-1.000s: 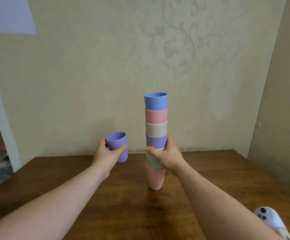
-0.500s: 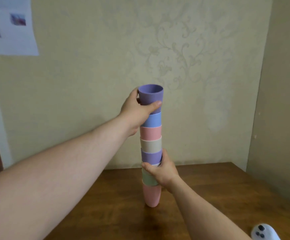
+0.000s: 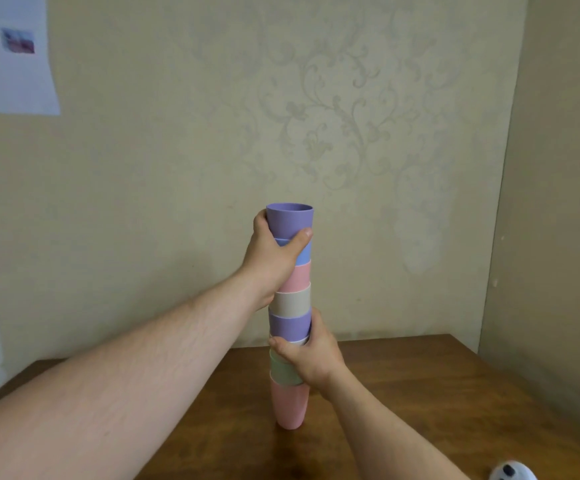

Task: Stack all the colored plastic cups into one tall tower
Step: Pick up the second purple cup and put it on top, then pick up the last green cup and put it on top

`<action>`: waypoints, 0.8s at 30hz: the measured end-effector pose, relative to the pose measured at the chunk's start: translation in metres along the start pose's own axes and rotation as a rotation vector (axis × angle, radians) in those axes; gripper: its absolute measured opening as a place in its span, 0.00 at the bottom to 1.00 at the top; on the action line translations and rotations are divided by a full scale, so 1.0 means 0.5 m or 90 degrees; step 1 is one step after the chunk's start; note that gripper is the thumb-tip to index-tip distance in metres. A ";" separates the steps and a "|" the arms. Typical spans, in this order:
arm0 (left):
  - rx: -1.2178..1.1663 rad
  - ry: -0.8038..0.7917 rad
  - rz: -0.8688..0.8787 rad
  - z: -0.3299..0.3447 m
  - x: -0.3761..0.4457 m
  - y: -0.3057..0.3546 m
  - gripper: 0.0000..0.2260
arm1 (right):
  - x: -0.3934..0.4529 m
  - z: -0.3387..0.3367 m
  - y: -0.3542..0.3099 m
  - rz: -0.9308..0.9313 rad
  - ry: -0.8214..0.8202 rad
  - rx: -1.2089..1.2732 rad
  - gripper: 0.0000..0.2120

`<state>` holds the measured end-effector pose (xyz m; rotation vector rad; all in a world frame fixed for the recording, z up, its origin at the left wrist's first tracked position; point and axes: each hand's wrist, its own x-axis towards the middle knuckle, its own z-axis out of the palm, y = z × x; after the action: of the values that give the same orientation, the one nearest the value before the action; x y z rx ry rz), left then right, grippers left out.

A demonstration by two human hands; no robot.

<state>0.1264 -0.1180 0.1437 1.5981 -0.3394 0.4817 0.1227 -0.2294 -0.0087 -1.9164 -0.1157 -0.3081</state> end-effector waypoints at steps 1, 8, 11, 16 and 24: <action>0.008 0.010 0.007 0.002 -0.001 -0.002 0.29 | 0.001 0.000 0.001 -0.002 0.001 0.002 0.32; 0.049 -0.023 -0.054 -0.022 -0.038 -0.086 0.59 | -0.004 -0.002 0.001 -0.024 -0.007 0.030 0.33; 0.019 -0.061 -0.124 -0.029 -0.071 -0.153 0.43 | -0.009 0.007 0.008 -0.039 0.003 0.051 0.34; -0.040 -0.047 -0.143 -0.021 -0.086 -0.208 0.25 | -0.039 0.032 0.051 -0.054 -0.013 0.046 0.43; 0.058 0.130 -0.105 -0.071 -0.041 -0.254 0.26 | 0.018 -0.014 0.128 0.073 0.062 -0.066 0.31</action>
<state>0.1677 -0.0729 0.0249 1.6325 -0.0310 0.5343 0.1450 -0.2597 -0.0617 -1.9980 0.0753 -0.3350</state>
